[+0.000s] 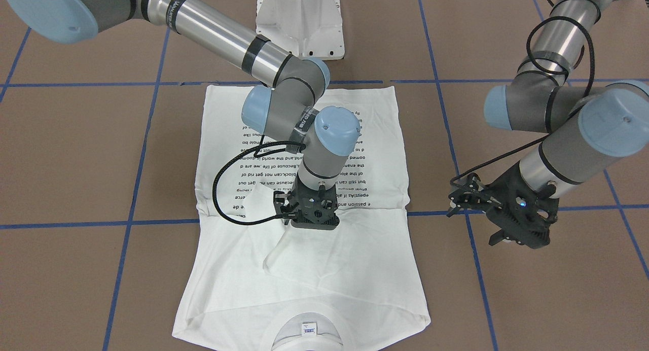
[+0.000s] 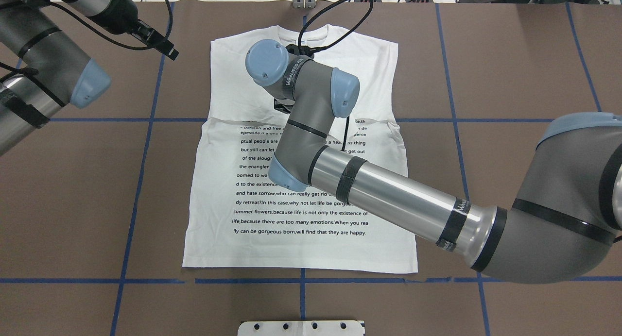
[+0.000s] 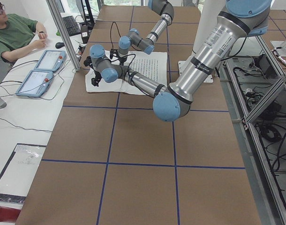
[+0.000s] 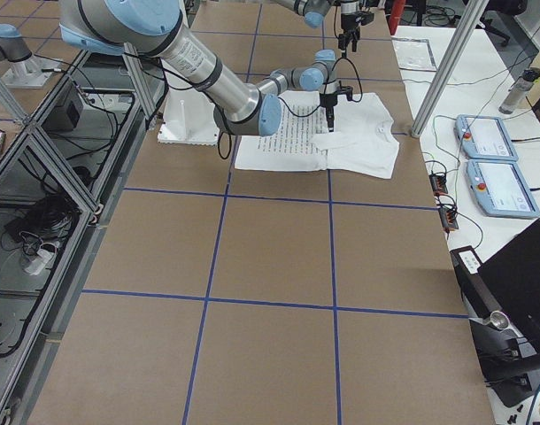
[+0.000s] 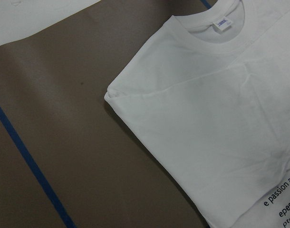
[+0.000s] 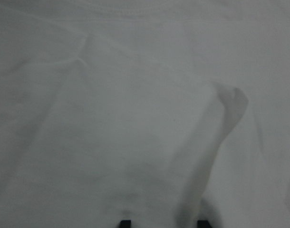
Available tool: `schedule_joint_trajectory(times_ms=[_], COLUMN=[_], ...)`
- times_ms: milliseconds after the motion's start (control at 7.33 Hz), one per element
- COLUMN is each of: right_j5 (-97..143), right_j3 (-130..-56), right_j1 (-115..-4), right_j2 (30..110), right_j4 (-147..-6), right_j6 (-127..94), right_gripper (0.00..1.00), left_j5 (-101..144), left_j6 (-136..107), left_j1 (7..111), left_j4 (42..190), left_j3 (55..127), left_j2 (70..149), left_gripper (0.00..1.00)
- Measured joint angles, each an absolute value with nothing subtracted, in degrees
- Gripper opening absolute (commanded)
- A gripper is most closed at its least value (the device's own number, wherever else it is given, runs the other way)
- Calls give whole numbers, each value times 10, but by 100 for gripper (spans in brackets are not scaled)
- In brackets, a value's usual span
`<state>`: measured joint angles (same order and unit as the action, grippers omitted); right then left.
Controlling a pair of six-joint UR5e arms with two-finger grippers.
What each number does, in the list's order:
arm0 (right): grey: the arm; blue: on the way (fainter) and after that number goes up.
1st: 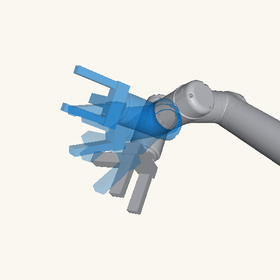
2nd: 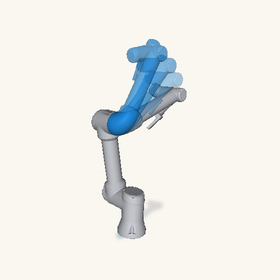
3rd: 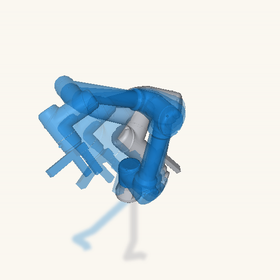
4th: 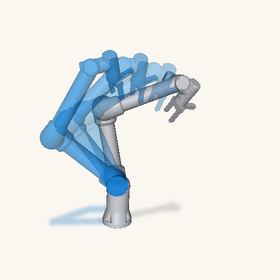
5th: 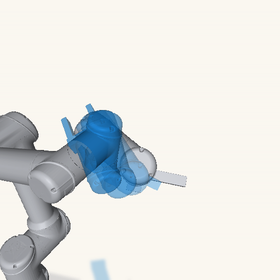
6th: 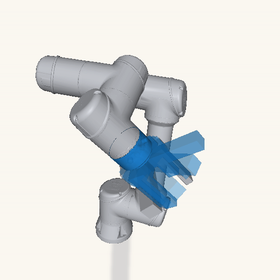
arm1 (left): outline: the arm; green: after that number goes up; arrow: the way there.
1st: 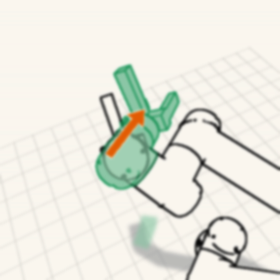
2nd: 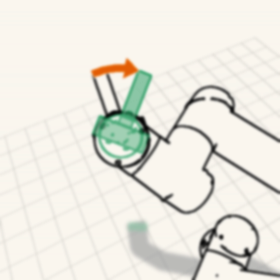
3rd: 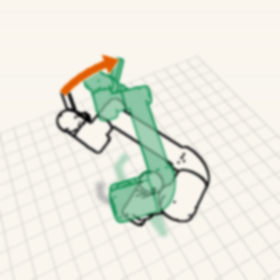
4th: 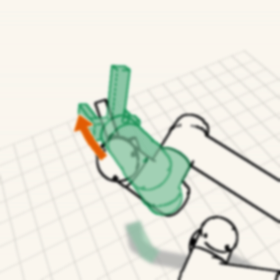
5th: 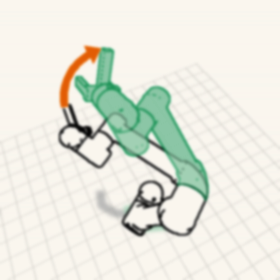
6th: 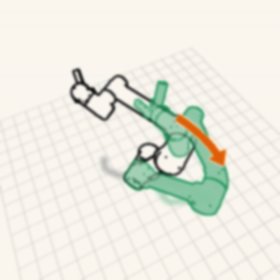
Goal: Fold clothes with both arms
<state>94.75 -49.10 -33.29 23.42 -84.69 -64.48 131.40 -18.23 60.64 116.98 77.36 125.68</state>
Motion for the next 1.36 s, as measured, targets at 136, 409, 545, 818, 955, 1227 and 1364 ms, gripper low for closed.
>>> schedule_joint_trajectory(times_ms=[136, 409, 545, 818, 955, 1227, 1364], right_j5=[947, 948, 947, 947, 947, 948, 948], right_j3=[-494, -504, -515, -533, -539, -543, -544], right_j1=[-333, -333, -333, -334, -334, -334, -334], right_j2=[238, 242, 242, 249, 254, 259, 259], right_j4=[-848, -864, -879, -892, -894, -894, -894], right_j6=[-643, -636, -630, -625, -624, -625, -626], right_gripper=[55, 54, 54, 49, 46, 41, 36], left_j5=[1314, 1315, 1315, 1314, 1314, 1314, 1314], left_j6=[-183, -184, -184, -185, -186, -186, -186], left_j1=[606, 606, 606, 606, 606, 605, 605], left_j4=[1170, 1171, 1171, 1171, 1171, 1172, 1172], left_j3=[774, 774, 774, 774, 774, 774, 774], left_j2=[1257, 1257, 1258, 1258, 1258, 1258, 1258], left_gripper=[100, 100, 100, 100, 100, 100, 100])
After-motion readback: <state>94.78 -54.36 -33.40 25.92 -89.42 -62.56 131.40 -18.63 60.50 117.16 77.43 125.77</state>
